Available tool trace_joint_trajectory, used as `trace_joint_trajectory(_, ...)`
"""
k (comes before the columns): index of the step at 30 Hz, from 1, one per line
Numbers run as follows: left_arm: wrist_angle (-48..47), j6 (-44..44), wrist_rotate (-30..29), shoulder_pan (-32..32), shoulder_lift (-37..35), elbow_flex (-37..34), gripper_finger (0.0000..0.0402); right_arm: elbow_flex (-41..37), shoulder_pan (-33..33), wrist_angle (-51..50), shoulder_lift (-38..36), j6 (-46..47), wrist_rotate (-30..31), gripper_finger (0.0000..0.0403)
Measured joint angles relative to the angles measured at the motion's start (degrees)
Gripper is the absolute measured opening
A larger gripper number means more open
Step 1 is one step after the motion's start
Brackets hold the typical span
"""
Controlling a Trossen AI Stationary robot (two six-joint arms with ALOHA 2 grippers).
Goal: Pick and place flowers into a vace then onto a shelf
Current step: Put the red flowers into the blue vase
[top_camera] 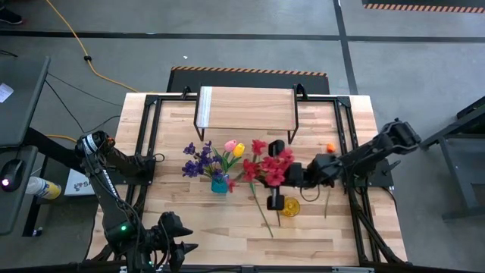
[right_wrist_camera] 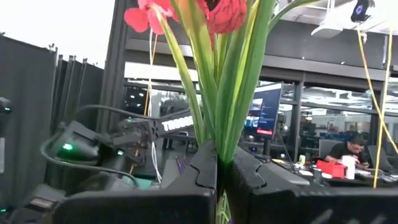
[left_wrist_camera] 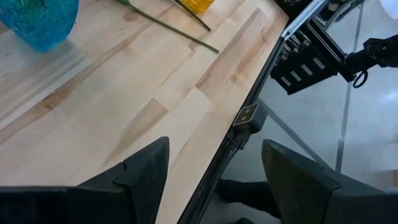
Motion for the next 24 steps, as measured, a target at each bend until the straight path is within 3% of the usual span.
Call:
trace_joint_trajectory(7, 0.0, 0.0, 0.9, 0.0, 0.0, 0.0, 0.0287, 0.0, -2.4, 4.7, 3.9, 0.3, -0.8, 0.0005)
trace_joint_trajectory(24, 0.0, 0.0, 2.3, 0.0, 0.0, 0.0, 0.0287, 0.0, -4.8, 4.8, 6.4, -1.0, 1.2, 0.0007)
